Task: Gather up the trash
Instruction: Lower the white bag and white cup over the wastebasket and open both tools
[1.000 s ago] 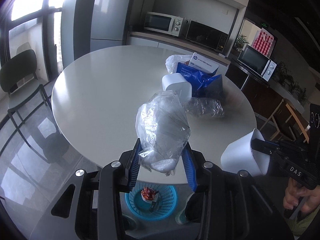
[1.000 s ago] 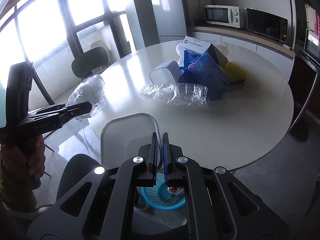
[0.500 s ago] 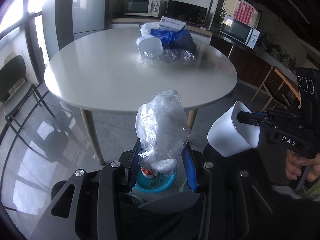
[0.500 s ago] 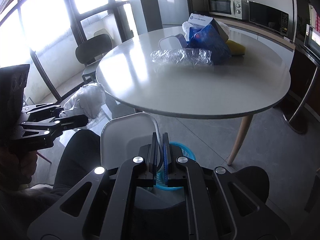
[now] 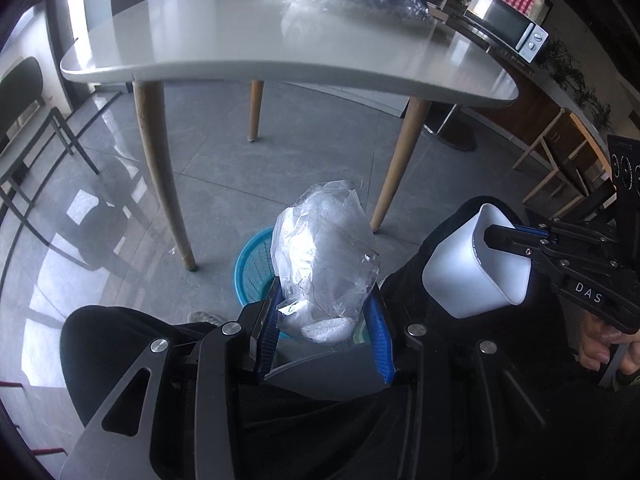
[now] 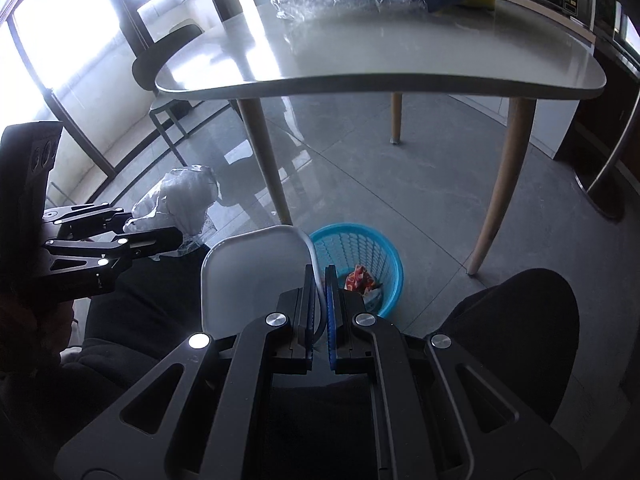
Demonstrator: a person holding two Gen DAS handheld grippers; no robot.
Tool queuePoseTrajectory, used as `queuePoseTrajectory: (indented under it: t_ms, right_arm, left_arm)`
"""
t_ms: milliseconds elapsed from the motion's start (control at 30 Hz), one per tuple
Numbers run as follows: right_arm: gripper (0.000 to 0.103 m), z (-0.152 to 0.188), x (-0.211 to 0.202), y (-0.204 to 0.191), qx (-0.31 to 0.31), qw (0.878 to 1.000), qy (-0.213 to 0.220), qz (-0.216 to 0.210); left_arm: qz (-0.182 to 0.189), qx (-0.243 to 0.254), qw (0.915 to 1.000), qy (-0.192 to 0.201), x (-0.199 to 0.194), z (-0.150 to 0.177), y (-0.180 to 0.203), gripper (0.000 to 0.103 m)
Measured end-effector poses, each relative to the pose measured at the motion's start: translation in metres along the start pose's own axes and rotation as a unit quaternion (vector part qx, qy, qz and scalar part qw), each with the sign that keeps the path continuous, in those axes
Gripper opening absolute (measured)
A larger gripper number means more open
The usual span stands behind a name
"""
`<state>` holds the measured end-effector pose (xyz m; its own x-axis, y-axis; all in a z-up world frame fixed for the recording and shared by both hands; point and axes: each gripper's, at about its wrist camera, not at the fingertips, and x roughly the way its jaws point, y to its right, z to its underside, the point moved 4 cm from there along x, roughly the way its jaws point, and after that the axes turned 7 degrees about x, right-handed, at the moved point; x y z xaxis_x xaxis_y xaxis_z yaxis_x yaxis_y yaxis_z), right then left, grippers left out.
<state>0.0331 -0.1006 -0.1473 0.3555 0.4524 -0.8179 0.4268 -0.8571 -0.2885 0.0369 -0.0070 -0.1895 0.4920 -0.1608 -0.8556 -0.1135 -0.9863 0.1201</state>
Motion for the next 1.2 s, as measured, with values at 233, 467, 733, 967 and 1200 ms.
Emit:
queuePoseTrajectory:
  t_ms: [233, 467, 733, 967, 1200]
  right_arm:
    - [0.004, 0.004, 0.037, 0.019, 0.030, 0.999, -0.027, 0.005]
    - [0.004, 0.002, 0.071, 0.036, 0.051, 0.997, -0.052, 0.010]
    - [0.004, 0.003, 0.105, 0.045, 0.060, 0.995, -0.076, 0.023]
    - [0.004, 0.004, 0.136, 0.048, 0.065, 0.993, -0.099, 0.028]
    - [0.004, -0.003, 0.164, 0.047, 0.078, 0.990, -0.117, 0.021]
  left_arm:
    - [0.012, -0.024, 0.9993, -0.027, 0.026, 0.012, -0.012, 0.038]
    - [0.020, -0.046, 0.9974, -0.053, 0.052, 0.017, -0.020, 0.038]
    - [-0.014, -0.049, 0.9964, -0.068, 0.075, 0.017, -0.034, 0.039]
    - [0.005, -0.087, 0.9921, -0.091, 0.097, 0.017, -0.045, 0.039]
    - [0.011, -0.105, 0.9896, -0.098, 0.117, 0.012, -0.051, 0.039]
